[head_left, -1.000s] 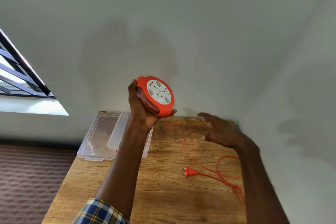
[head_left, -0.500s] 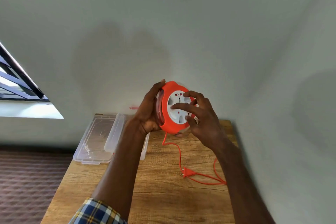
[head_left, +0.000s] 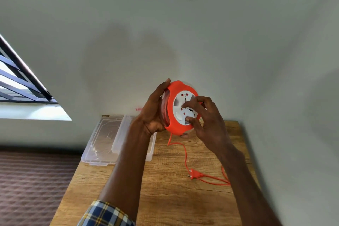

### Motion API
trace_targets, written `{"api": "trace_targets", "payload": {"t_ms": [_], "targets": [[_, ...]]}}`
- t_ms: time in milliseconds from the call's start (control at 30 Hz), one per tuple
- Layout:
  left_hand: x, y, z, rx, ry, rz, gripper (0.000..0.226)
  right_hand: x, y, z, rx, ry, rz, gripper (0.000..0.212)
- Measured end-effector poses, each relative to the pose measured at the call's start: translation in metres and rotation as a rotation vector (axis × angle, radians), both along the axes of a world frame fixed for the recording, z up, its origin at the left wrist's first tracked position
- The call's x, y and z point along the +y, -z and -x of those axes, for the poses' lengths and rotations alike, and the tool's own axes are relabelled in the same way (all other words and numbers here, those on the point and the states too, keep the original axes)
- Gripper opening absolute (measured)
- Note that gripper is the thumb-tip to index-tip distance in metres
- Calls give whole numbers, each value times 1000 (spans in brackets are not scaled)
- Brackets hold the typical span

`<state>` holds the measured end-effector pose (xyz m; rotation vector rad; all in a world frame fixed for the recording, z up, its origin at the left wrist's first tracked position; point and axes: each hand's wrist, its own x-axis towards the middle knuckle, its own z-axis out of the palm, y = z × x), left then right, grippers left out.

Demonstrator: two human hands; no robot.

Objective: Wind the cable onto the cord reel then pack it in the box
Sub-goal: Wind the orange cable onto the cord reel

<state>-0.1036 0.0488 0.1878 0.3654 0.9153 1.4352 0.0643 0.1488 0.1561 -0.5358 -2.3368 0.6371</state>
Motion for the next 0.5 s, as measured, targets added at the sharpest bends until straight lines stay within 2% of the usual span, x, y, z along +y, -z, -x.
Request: {"api": "trace_targets", "payload": {"t_ms": [200,300,400,500], "targets": [[4,-7,-5,58,-10,25,69,2,4,-2,-3,71,-81,74],[7,-10,-7,74,-17,30,70,-4,2,-6,0,128,-136,74],[11,-12,-10,75,-1,35,74,-19,-6,-5,45,253,27,72],[13,-11,-12,80,-14,40,67,-31,-15,2,24,388,225,68]]}}
